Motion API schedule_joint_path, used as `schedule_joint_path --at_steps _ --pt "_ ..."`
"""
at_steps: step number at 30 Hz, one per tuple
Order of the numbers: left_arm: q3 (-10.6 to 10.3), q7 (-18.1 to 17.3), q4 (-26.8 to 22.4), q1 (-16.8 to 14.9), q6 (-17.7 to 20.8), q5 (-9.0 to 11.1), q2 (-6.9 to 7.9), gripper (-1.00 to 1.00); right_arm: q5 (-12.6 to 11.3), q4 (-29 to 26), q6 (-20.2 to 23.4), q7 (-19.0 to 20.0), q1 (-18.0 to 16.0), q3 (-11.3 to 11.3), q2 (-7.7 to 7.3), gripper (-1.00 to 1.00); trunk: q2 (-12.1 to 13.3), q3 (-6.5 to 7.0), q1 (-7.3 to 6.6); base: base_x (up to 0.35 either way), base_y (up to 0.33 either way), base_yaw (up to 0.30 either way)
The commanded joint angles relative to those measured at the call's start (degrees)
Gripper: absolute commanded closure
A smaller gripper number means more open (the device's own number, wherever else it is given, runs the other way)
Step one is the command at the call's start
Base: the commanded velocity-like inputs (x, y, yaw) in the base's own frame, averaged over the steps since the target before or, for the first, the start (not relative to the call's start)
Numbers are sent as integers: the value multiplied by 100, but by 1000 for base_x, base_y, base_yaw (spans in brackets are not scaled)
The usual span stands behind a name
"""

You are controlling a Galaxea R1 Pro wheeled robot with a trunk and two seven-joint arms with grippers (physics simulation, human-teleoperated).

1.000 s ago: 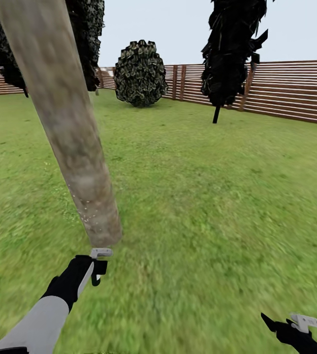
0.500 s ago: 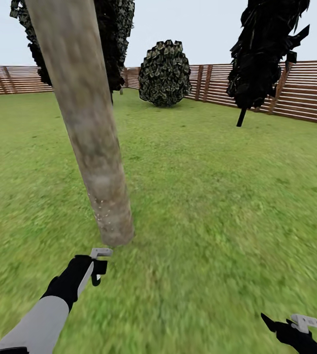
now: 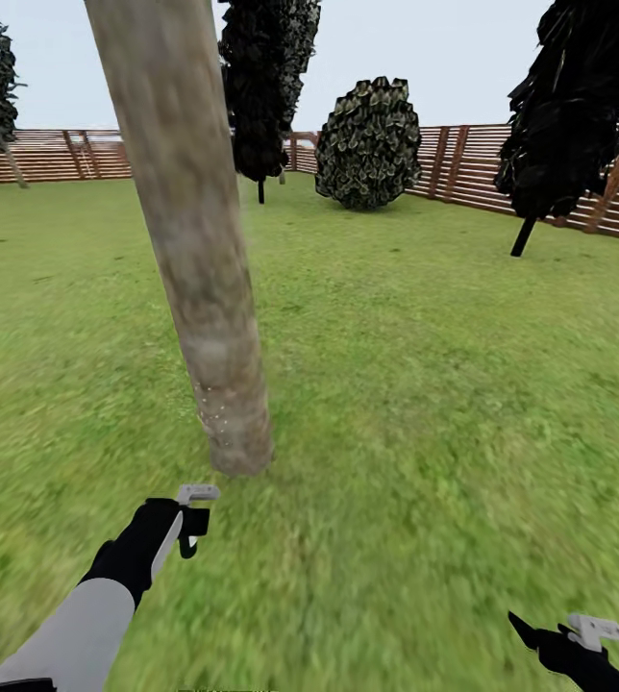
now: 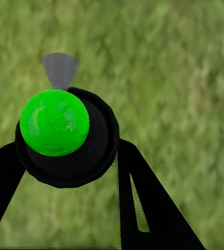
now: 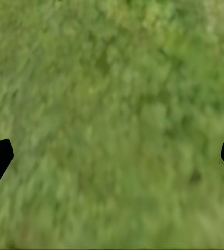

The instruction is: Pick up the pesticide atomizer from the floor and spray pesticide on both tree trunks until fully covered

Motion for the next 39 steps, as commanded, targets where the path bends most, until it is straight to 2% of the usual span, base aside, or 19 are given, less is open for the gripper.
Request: schedule_joint_path --at_steps 1,3,6,9,12,16,25,28,30,33,34,35,39 --pt "11 0 -9 0 0 2 -1 100 0 0 0 0 0 -1 -1 -100 0 0 0 0 -293 246" --pt "12 -1 -35 0 0 10 -23 100 0 0 0 -4 0 -2 -2 -100 0 0 0 0 -192 144" --pt "-21 -6 -68 0 -6 2 -173 100 5 4 0 -79 0 -12 -9 -100 0 0 0 0 -51 26" --pt "-68 -61 -54 0 2 -23 -221 100 8 30 0 -619 0 1 2 -100 0 0 0 0 -8 -207" --pt "-92 -78 -74 0 8 -34 -177 100 2 173 0 -795 0 4 5 -100 0 0 0 0 -1 -284" --pt "-97 -99 -25 5 -40 -47 -142 100 0 221 -1 -831 0 6 18 -100 0 0 0 0 0 -248" --pt "-27 -110 -82 -2 -37 -67 -118 100 0 228 0 -835 0 9 42 -100 0 0 0 -183 0 -17" --pt "-25 -124 -86 -48 11 -43 -27 100 0 230 0 -835 0 7 42 -100 0 0 0 -21 0 0" --pt "-25 -244 -91 -108 86 -28 97 100 0 235 0 -835 0 7 42 -100 0 0 0 -5 0 0" --pt "-25 -654 -96 -505 503 -26 266 100 0 236 0 -835 0 8 43 -100 0 0 0 -1 0 0" --pt "-25 -849 -95 -755 690 -31 316 100 0 235 0 -835 0 7 42 -100 0 0 0 0 0 0" --pt "-25 -929 -95 -921 787 -31 333 100 0 232 0 -835 0 7 42 -100 0 0 0 0 0 0" --pt "-42 -1019 -103 -1606 1621 -24 349 100 0 228 0 -835 0 6 27 -100 0 0 0 0 0 0"
